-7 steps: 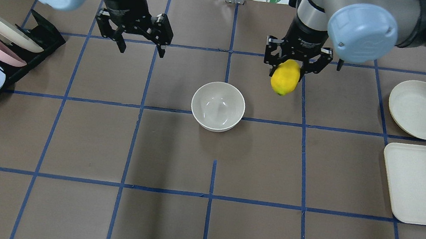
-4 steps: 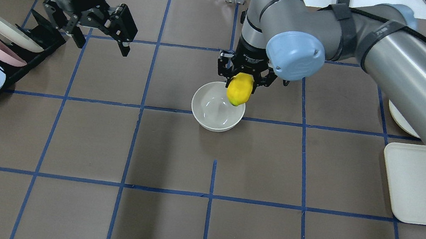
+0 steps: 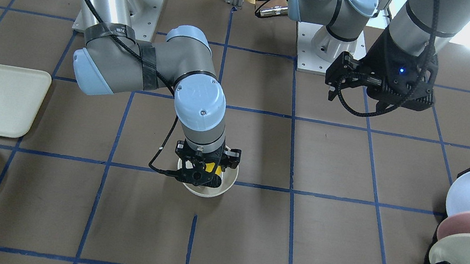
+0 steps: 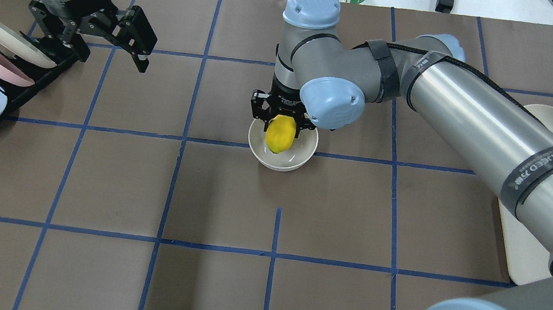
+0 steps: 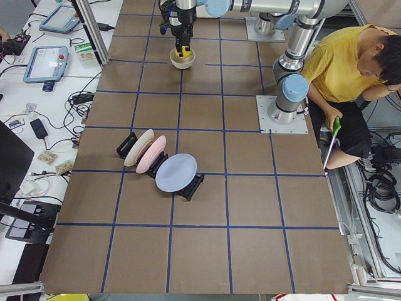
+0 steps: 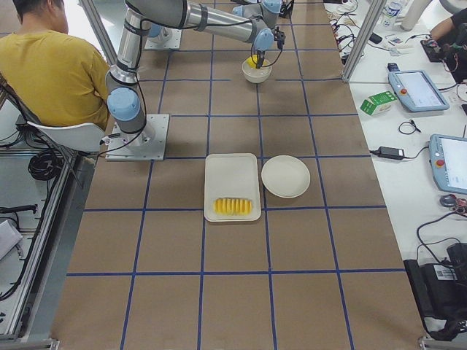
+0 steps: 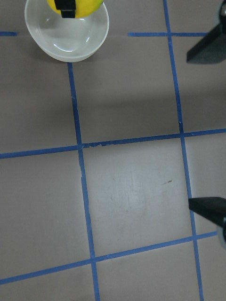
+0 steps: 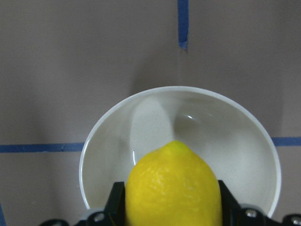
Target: Place bowl and put lemon in it
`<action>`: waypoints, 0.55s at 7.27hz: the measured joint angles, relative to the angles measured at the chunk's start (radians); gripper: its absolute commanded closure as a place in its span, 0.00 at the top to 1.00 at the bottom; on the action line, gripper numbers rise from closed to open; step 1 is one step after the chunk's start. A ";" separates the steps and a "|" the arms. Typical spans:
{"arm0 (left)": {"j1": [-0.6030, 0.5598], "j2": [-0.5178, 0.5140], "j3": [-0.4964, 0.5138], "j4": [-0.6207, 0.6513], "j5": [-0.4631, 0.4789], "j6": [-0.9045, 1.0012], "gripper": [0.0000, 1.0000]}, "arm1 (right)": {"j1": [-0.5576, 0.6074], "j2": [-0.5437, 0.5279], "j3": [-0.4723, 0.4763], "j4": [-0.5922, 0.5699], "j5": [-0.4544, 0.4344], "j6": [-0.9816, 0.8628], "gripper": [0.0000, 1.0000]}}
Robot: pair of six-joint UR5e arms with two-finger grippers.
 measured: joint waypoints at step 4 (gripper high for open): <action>-0.004 0.001 -0.004 0.032 0.034 0.006 1.00 | 0.001 0.044 0.003 -0.058 -0.010 -0.005 0.00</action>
